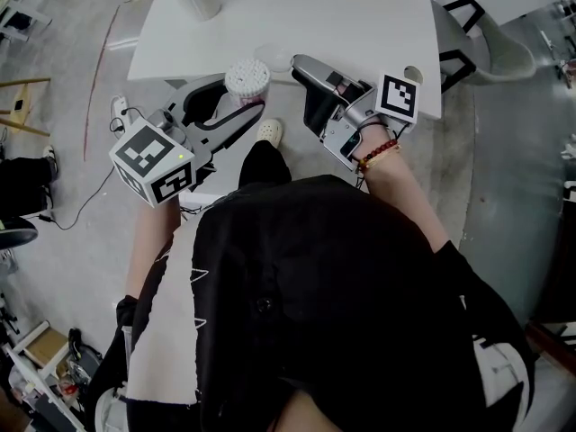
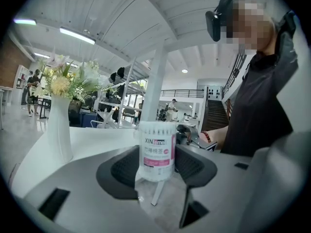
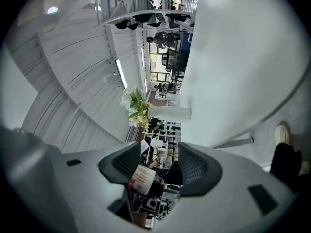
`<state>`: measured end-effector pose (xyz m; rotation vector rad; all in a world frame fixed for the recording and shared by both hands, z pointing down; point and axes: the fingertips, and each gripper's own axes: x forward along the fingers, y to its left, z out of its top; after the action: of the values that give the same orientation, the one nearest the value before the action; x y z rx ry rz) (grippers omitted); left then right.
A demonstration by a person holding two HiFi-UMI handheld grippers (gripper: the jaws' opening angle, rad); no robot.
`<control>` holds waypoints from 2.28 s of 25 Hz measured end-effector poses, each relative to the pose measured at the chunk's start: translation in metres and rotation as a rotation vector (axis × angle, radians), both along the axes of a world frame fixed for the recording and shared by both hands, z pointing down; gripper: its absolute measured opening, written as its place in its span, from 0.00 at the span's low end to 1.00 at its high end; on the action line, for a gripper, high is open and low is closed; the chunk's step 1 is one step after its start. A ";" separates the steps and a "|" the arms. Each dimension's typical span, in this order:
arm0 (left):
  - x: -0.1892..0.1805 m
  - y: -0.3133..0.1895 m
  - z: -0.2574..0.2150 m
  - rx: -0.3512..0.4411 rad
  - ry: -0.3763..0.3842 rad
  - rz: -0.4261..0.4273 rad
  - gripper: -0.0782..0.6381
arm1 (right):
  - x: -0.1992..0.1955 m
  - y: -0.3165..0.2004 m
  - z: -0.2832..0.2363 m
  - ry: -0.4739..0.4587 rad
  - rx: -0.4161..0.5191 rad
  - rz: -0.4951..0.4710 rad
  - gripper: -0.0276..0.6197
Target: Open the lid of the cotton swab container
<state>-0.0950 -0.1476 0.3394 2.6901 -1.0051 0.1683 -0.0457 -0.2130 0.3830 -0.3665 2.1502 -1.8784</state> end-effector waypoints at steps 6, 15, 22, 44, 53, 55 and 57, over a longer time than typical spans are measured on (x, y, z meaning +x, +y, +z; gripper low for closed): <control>-0.004 0.001 0.004 -0.008 -0.010 -0.014 0.45 | -0.002 0.002 0.001 -0.004 -0.007 -0.005 0.40; -0.029 -0.005 0.005 -0.007 0.000 -0.142 0.45 | 0.009 -0.018 -0.028 -0.015 0.097 0.173 0.32; -0.069 -0.020 0.000 -0.001 0.049 -0.385 0.45 | 0.048 -0.040 -0.045 0.305 0.387 0.408 0.10; -0.102 -0.021 0.014 -0.044 0.044 -0.604 0.45 | 0.041 -0.035 -0.039 0.758 0.756 0.298 0.05; -0.101 -0.023 0.010 -0.038 0.045 -0.595 0.45 | 0.036 -0.033 -0.039 0.773 0.773 0.284 0.05; -0.101 -0.022 0.010 -0.037 0.046 -0.593 0.45 | 0.036 -0.032 -0.038 0.777 0.779 0.280 0.05; -0.099 -0.021 0.010 -0.037 0.046 -0.588 0.45 | 0.036 -0.030 -0.038 0.782 0.781 0.278 0.05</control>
<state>-0.1940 -0.1691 0.3497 2.2332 -1.6951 0.0071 -0.0095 -0.2431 0.3451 -1.2662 2.8695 -0.6639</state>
